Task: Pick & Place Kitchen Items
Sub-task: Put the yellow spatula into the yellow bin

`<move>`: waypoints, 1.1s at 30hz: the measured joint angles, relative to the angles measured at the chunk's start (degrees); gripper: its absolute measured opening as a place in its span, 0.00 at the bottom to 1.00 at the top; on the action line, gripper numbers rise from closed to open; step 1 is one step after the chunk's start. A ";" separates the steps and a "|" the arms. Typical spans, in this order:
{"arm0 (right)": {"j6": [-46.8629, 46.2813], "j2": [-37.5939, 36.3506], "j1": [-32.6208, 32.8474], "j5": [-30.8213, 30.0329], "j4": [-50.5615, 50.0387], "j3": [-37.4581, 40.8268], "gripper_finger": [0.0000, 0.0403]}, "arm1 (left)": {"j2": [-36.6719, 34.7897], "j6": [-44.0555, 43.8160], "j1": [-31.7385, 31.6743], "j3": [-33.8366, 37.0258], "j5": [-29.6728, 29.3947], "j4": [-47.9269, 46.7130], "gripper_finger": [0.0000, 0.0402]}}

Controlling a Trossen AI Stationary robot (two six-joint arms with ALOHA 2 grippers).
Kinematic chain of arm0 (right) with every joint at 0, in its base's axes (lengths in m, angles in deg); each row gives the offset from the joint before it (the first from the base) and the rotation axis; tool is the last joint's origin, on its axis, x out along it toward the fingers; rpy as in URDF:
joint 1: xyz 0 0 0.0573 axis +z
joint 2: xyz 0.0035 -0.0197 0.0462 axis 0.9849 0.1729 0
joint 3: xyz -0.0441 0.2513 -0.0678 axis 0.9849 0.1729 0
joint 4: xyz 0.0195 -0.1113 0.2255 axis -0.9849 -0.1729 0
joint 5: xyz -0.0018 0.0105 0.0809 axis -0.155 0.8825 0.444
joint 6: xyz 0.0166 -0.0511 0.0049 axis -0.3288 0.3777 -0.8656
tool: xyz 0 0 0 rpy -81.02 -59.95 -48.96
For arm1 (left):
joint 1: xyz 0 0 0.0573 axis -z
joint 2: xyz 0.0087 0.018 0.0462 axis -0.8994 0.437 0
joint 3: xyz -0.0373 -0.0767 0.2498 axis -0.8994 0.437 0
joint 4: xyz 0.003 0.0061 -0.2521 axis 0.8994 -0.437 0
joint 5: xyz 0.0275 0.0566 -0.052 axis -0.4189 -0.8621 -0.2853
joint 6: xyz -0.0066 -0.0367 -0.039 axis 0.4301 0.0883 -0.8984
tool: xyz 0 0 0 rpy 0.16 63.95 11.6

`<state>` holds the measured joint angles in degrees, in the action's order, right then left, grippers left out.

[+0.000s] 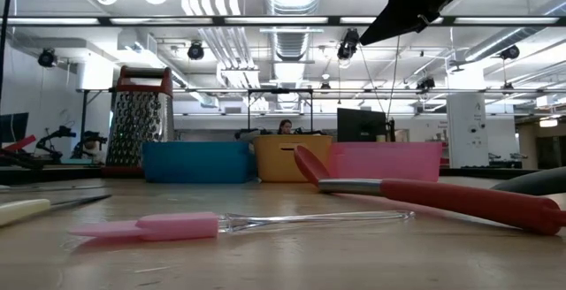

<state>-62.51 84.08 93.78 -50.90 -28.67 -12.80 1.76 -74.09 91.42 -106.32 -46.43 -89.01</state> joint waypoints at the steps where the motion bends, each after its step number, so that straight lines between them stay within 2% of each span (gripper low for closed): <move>1: -0.07 0.00 0.00 0.19 -0.02 0.00 0.02 | 0.00 -0.91 0.00 0.85 -0.01 -0.29 0.41; 3: -0.46 0.00 0.00 2.33 -0.04 0.00 0.02 | -0.04 -2.66 0.00 2.83 -0.02 -0.45 0.41; 7: -2.25 -0.11 0.07 11.88 -1.23 -0.74 0.02 | -0.04 -5.21 0.00 7.69 -0.01 -0.84 0.41; 9: -4.70 -0.09 0.76 14.37 -3.74 -2.18 0.02 | -0.04 -6.14 0.00 10.13 -0.22 -0.81 0.41; 15: -6.47 1.05 5.96 12.56 -14.04 -7.72 0.02 | -0.05 -8.52 -0.02 17.23 -2.30 -0.74 0.41; 22: -7.77 3.15 16.66 7.99 -23.86 -13.37 0.02 | -0.04 -9.52 -0.13 23.47 -3.80 -0.01 0.41; 28: -8.80 11.01 24.63 7.89 -30.97 -17.15 0.02 | -0.05 -10.28 -0.22 25.91 -4.26 1.62 0.41; 33: -13.57 19.72 27.95 10.18 -38.73 -20.47 0.02 | -0.05 -11.10 -0.20 26.31 -4.89 2.21 0.41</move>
<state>-76.08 103.80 121.73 -40.72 -67.40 -33.27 1.71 -85.19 91.22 -80.01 -51.31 -86.80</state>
